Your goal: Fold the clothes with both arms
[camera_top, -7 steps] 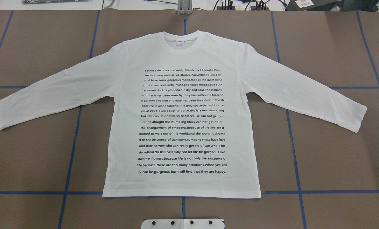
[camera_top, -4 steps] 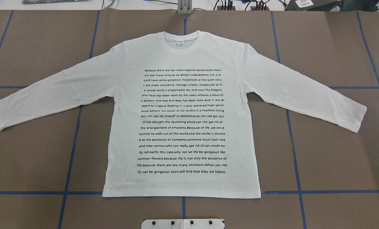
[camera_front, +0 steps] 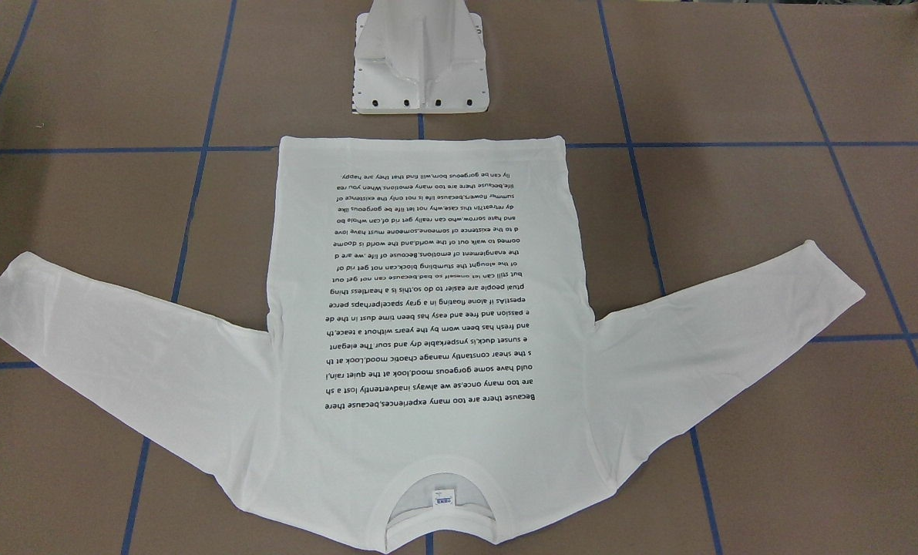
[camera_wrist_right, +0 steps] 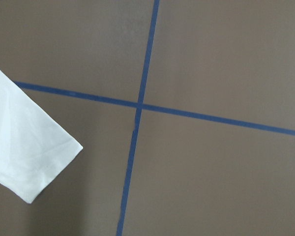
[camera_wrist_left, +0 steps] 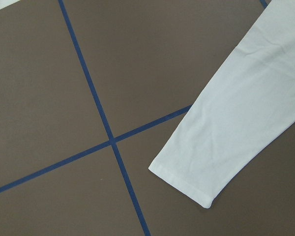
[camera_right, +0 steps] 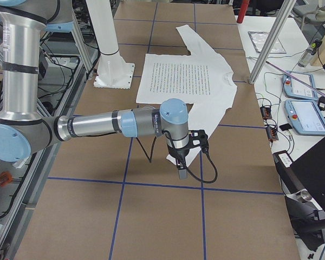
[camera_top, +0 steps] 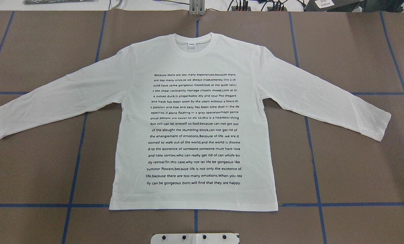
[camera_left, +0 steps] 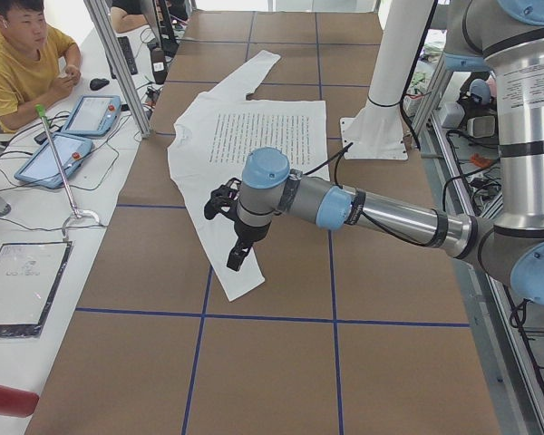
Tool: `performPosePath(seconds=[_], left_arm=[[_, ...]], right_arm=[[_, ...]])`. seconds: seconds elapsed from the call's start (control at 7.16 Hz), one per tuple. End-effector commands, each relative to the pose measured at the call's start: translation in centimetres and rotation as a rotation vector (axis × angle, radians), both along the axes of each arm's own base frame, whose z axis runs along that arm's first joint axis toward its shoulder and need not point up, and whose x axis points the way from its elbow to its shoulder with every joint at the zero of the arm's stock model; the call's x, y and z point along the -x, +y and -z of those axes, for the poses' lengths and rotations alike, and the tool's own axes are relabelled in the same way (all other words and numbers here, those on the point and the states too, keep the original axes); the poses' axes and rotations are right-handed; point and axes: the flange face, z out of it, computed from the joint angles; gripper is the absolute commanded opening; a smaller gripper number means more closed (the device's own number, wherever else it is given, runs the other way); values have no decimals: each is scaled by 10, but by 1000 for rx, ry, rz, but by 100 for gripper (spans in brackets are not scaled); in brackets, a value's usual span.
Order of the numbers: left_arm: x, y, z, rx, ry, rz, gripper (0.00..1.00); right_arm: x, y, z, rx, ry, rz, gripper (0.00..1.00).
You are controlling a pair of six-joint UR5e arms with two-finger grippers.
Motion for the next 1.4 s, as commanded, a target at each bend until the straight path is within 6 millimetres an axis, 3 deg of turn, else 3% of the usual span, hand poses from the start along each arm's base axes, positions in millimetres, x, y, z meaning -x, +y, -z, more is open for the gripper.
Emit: performPosePath(seconds=[0.0,0.14,0.42,0.7,0.84,0.98,1.26], left_arm=[[0,-1,-1,0,6,0,100],[0,-1,-1,0,8,0,100],[0,0,-1,-3,8,0,100],[0,0,-1,-3,8,0,100],[0,1,-1,-2,8,0,100],[0,1,-2,-2,8,0,100],[0,2,-3,1,6,0,100]], right_arm=[[31,9,-16,-36,-39,-3,100],[73,5,-5,10,-105,-99,100],[158,28,-11,44,-166,-273,100],[219,37,-35,65,-171,-340,98],[253,45,-44,61,-165,-377,92],[272,51,-47,63,-155,-406,81],[279,58,-70,93,-135,-408,73]])
